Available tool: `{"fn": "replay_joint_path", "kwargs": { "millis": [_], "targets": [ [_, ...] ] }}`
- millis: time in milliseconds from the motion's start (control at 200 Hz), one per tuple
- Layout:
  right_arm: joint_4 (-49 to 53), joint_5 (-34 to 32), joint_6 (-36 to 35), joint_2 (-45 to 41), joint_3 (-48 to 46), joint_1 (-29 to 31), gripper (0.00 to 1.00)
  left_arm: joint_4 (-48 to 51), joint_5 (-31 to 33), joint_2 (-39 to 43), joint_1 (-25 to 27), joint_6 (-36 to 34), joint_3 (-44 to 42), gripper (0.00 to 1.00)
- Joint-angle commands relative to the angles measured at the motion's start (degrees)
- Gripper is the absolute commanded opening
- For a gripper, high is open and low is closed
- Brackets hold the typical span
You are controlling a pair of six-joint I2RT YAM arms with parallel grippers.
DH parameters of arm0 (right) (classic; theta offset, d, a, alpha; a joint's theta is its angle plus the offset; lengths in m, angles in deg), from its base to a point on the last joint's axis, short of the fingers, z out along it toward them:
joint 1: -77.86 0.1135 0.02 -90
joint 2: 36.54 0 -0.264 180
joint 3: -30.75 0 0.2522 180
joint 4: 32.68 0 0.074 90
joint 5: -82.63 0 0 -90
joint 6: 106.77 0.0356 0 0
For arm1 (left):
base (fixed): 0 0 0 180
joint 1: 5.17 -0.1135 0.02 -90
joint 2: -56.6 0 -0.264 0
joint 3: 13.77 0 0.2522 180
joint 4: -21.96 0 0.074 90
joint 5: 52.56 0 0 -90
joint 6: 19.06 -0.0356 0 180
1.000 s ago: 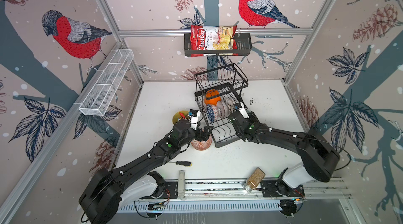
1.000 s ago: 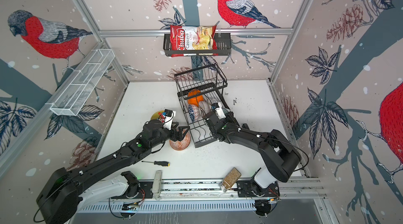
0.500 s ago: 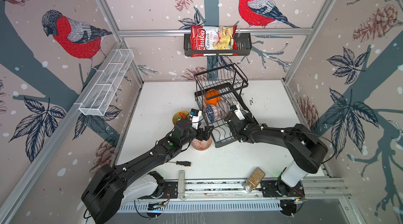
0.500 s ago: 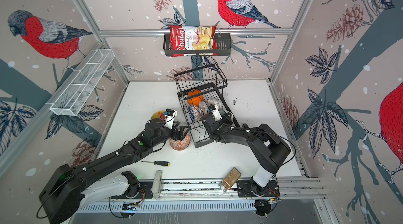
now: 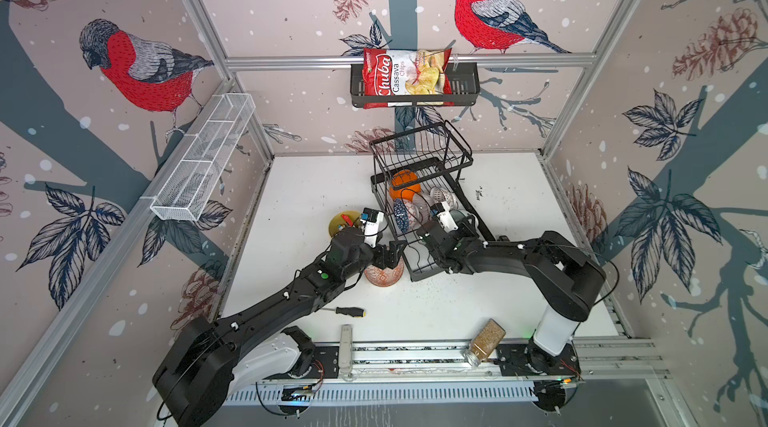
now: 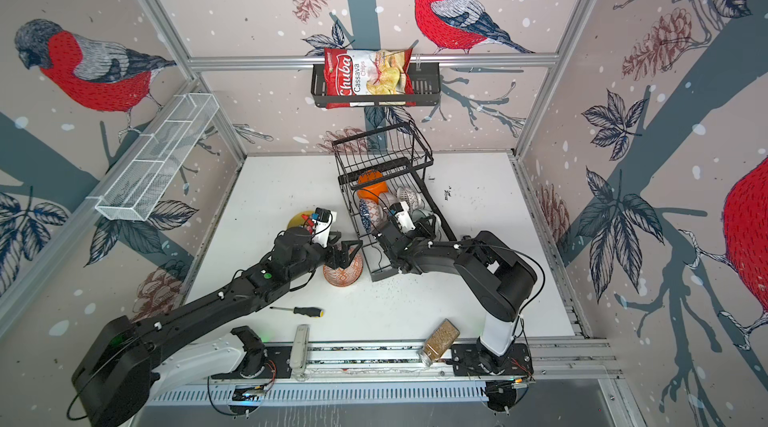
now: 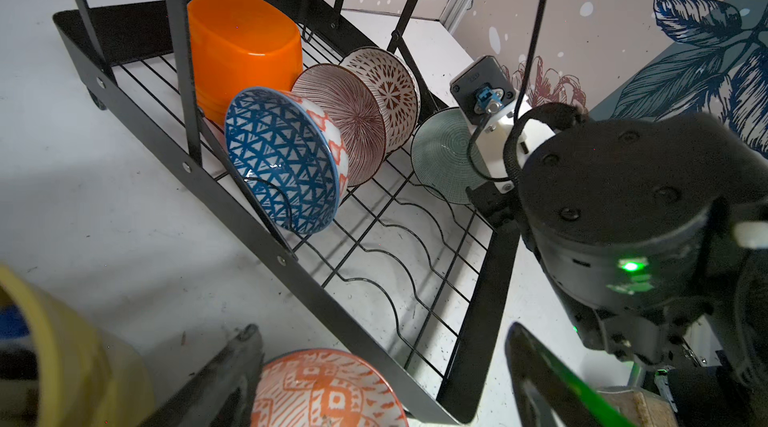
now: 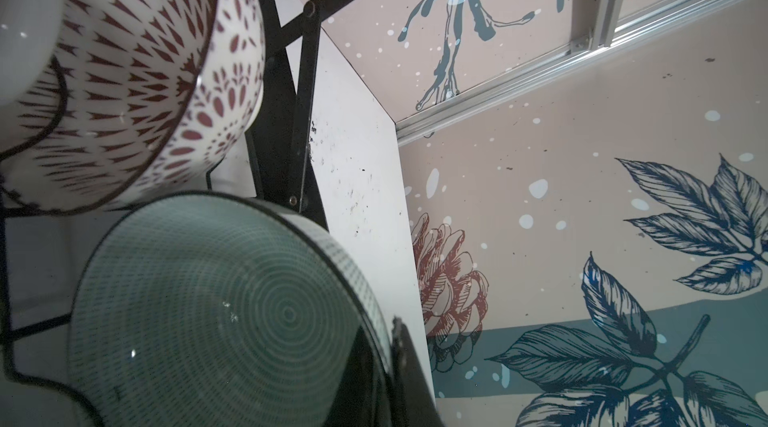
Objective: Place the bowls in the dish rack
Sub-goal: 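Lower the green bowl on edge into the rack beyond the brown-patterned bowl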
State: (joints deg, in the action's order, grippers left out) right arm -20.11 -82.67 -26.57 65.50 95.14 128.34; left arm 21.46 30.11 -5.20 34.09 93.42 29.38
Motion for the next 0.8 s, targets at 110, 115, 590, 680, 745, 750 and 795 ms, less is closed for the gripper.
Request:
{"fn": "replay_joint_path", "kwargs": {
  "millis": [110,115,590,680,745,750,795],
  "targets": [
    [3.39,5.99,2.76,3.18,0.83,0.63,0.04,-2.24,0.53,-0.25,-0.15,-0.47,-0.21,0.9],
    [3.39,5.98,2.77,3.17,0.81,0.65,0.04,-2.29,0.55,-0.21,-0.11,-0.49,-0.25,0.9],
    [5.61,7.08,5.75,4.07,1.05,1.9,0.23,-2.35,0.38,-0.32,-0.18,-0.15,-0.12,0.9],
    [6.2,7.17,6.52,4.11,1.53,1.9,0.3,-2.37,0.22,-0.29,-0.17,-0.06,-0.11,0.9],
    [6.71,7.23,7.06,4.14,1.97,1.83,0.34,-2.28,0.26,-0.31,-0.16,-0.07,-0.09,0.9],
    [6.68,7.21,7.11,4.14,2.04,1.87,0.35,-2.27,0.28,-0.33,-0.2,-0.07,-0.06,0.9],
    [6.91,7.36,7.57,4.06,2.33,1.81,0.4,-2.22,0.34,-0.28,-0.15,0.02,0.0,0.9]
  ]
}}
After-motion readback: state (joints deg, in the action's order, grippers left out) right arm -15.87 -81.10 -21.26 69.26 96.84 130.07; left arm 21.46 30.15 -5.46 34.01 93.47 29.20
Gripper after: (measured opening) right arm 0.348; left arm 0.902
